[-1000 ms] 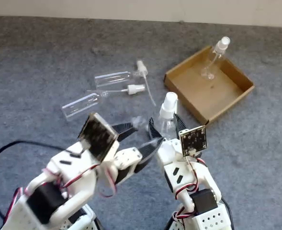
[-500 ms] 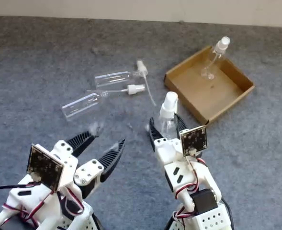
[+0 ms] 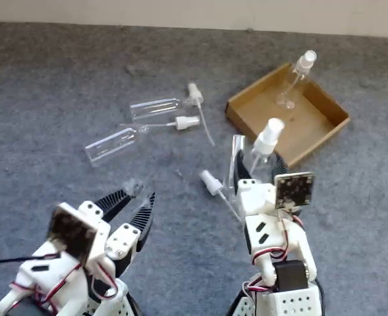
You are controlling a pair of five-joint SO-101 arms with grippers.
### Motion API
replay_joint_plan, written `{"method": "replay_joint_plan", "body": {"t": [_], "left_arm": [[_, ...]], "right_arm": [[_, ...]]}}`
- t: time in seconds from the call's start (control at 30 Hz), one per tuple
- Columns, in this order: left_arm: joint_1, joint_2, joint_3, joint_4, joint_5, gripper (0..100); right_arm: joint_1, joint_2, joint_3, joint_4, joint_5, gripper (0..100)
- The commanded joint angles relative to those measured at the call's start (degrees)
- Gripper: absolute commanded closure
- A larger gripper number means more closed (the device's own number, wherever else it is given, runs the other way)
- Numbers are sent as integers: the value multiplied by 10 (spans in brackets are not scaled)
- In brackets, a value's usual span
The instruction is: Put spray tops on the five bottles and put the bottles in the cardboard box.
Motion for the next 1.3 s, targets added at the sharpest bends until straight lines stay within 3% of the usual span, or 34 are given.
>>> {"method": "replay_joint_plan", "body": {"t": [0.0,0.1,0.23,0.43,0.63,0.77,1.0,1.27], "left_arm": [[-10,-7,27,0,-7,944],[-26,-7,29,0,-7,944],[-117,-7,31,0,-7,944],[-219,-7,101,-26,-7,944],[-254,-7,190,-126,-4,944],[-254,-7,222,-142,-4,941],[-258,-7,220,-121,-5,944],[-330,-7,227,-123,-3,944]], "right_arm": [[25,-2,-73,1,0,906],[29,-2,-103,14,0,906],[29,6,-159,36,0,906],[29,153,-262,36,0,906],[27,313,-349,34,0,906],[26,339,-367,26,0,906],[29,400,-320,-164,0,906],[29,558,-308,-322,0,906]]}}
